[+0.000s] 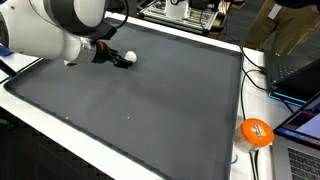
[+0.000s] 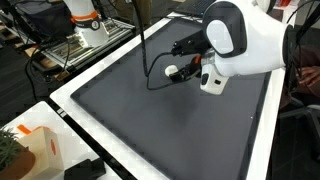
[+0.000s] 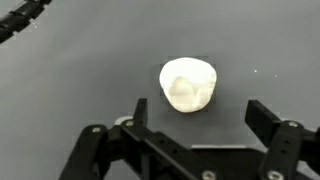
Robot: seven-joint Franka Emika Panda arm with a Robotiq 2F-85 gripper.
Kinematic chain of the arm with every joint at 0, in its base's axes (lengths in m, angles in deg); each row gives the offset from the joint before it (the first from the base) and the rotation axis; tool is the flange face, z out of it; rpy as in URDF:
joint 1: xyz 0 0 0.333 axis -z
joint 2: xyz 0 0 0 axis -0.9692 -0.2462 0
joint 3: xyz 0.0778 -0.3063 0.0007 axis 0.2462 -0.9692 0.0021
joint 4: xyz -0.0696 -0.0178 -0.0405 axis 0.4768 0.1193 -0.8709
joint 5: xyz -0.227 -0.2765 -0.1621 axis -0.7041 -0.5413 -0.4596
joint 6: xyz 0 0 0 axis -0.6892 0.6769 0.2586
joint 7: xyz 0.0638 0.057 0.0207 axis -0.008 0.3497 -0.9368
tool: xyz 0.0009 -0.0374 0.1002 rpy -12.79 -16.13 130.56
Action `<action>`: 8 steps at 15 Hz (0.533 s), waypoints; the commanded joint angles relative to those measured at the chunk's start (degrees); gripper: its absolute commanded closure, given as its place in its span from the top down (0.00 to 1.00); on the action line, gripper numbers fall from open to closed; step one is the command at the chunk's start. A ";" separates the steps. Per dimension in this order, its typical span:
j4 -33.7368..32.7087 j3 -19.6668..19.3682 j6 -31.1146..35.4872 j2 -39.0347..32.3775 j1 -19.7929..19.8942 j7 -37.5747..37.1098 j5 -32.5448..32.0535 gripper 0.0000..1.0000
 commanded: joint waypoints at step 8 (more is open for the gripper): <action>-1.41 -0.69 -1.41 -2.68 -1.69 0.06 -4.55 1.00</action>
